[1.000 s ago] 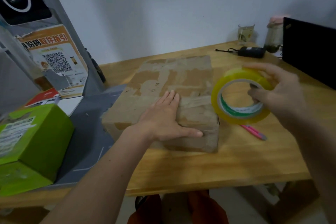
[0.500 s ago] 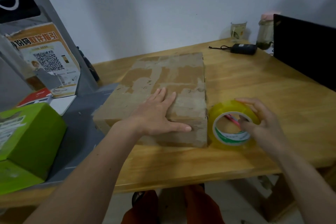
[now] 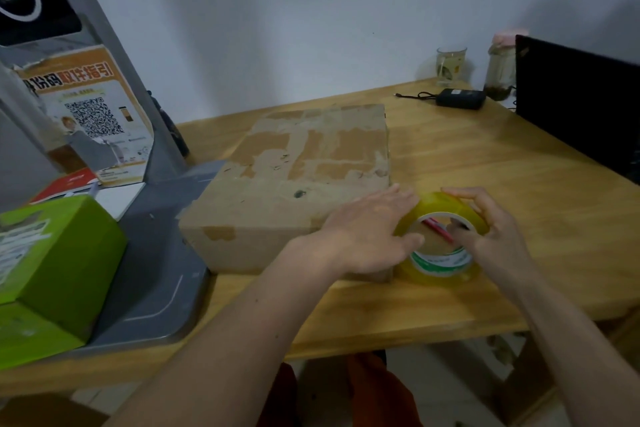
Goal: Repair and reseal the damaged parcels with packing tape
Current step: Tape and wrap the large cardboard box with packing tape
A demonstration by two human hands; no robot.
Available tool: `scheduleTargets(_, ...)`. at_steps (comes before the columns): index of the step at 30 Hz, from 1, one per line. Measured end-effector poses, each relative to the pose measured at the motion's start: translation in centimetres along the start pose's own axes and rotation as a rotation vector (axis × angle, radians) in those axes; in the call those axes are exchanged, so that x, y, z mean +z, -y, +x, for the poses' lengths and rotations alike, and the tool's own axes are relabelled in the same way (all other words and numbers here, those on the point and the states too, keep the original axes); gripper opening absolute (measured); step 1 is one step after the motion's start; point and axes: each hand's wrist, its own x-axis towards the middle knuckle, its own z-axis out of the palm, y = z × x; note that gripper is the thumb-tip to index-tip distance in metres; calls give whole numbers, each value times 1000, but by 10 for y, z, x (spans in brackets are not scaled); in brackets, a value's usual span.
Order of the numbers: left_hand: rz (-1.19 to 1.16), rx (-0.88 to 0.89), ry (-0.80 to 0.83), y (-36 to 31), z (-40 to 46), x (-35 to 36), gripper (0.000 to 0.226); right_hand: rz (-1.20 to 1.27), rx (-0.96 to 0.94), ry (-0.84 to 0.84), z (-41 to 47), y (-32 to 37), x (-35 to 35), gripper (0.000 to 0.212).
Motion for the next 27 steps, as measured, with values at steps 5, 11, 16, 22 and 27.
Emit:
scheduleTargets(5,52,-253,16,34,-2,-5,111,-8,43,-15,-5,2,-1,40)
scheduleTargets(11,124,-360,18,70,-29,-11,131,40,272,-193,-21,-9,12,54)
scheduleTargets(16,19,-556,-122,130,-51,-24,104,162,418,-260,-23,-15,21,34)
scheduleTargets(22,21,-743,-123,158,-49,-24,85,252,510,-349,-11,-9,31,39)
scheduleTargets(27,-7,-735,-160,172,-49,-21,76,410,581,-405,-2,0,36,51)
